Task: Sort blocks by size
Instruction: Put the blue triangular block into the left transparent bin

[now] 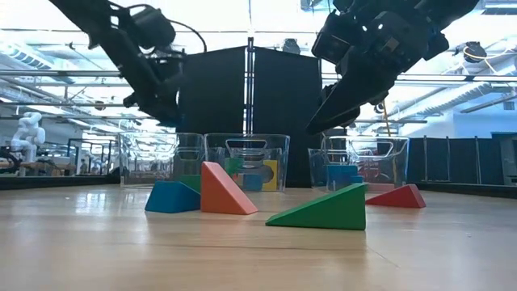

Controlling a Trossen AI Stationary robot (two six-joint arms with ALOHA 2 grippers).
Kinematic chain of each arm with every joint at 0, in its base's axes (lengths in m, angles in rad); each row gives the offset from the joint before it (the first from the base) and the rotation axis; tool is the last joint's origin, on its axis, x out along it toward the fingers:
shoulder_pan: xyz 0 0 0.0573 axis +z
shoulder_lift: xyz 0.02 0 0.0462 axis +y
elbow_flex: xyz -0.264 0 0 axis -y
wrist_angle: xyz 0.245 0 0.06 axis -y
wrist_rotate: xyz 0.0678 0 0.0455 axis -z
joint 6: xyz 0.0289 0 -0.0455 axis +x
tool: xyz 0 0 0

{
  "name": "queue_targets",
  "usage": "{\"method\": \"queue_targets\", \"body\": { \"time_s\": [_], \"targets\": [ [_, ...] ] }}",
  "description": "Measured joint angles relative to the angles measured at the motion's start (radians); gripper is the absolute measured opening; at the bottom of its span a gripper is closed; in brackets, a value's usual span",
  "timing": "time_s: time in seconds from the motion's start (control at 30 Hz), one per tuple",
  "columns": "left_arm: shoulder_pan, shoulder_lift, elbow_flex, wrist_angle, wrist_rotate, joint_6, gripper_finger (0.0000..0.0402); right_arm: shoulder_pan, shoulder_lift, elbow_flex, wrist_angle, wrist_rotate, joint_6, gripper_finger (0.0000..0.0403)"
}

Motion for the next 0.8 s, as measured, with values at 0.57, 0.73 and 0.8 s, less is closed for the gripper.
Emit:
{"method": "queue_targets", "body": {
  "time_s": [0.57,0.73,0.8],
  "targets": [
    [0.177,0.333,0.0,0.233,0.152,0.054,0.0139,0.0,0.0,0.0,0.0,0.001,-0.005,0.0205],
    [0.196,0.39,0.0,0.234,0.151,0.057,0.0139,0.0,0.0,0.0,0.0,0.001,-0.005,0.0205],
    [0.195,0.403,0.0,0.239,0.144,0.068,0.0139,0.0,0.0,0.0,0.0,0.001,-0.005,0.0205]
  ]
}}
